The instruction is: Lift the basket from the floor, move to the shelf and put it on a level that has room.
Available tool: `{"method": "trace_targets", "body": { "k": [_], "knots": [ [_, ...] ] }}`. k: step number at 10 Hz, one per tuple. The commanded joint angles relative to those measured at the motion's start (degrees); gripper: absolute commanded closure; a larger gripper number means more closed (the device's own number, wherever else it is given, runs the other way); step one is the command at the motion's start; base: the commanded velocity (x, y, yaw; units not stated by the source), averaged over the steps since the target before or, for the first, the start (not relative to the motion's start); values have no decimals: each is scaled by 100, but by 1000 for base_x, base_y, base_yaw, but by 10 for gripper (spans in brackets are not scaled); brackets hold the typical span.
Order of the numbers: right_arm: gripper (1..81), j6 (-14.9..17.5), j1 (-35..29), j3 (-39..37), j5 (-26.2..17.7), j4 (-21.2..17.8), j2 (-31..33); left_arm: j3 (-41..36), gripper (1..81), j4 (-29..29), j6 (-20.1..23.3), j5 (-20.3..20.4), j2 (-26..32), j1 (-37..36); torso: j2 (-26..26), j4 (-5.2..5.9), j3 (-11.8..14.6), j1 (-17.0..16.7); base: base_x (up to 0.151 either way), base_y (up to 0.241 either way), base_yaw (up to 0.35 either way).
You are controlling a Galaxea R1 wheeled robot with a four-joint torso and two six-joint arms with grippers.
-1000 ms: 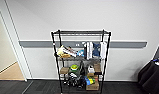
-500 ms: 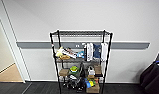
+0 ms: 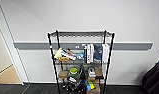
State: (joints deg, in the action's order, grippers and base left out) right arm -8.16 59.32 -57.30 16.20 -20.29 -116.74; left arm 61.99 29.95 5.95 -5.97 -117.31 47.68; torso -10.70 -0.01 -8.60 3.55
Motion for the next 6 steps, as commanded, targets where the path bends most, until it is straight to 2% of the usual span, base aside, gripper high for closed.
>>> {"method": "trace_targets", "body": {
  "k": [1,6],
  "knots": [
    [811,7,-618,247,-47,288,192,-301,811,-51,55,-159,155,-711,0,0,0,0,117,0,0],
    [811,-19,-943,229,-126,279,323,-275,811,-51,55,-141,128,-711,0,0,0,0,117,0,0]
  ]
}}
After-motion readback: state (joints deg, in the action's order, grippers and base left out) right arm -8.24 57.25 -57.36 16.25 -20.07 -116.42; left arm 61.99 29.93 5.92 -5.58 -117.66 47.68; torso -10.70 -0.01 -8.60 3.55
